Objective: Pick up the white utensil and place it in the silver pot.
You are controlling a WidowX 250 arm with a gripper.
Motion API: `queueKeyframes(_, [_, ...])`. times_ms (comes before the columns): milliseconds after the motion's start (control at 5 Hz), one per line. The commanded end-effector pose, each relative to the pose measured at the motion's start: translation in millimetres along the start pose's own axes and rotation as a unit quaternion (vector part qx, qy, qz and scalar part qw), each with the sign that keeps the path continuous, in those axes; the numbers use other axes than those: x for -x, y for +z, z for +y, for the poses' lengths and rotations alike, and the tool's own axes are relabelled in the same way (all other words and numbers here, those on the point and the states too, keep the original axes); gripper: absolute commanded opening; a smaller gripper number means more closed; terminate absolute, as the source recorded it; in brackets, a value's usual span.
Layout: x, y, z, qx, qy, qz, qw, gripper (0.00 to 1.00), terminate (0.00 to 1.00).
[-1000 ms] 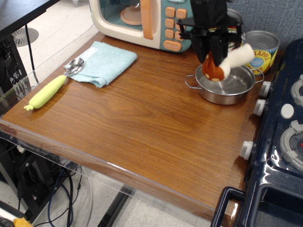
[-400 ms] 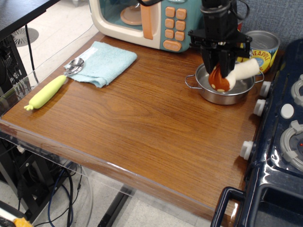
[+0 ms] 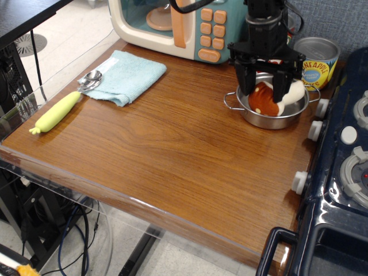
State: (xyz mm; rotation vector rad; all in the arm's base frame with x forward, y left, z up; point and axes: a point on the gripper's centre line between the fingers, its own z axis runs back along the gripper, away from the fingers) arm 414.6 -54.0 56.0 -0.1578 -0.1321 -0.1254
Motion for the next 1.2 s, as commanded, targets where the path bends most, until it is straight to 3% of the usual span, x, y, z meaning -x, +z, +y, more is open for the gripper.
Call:
queueKeyframes(0, [0.7, 29.9, -5.6, -0.005, -0.008, -0.03, 0.9995, 1.0, 0.0])
queueKeyframes(400, [7.5, 81.6, -5.8, 0.015, -0.022, -0.065, 0.9975, 1.0, 0.0])
queueKeyframes(800, [7.5, 81.6, -5.8, 0.015, -0.022, -0.065, 0.9975, 1.0, 0.0])
queueKeyframes(1000, [7.5, 81.6, -5.8, 0.015, -0.022, -0.065, 0.9975, 1.0, 1.0])
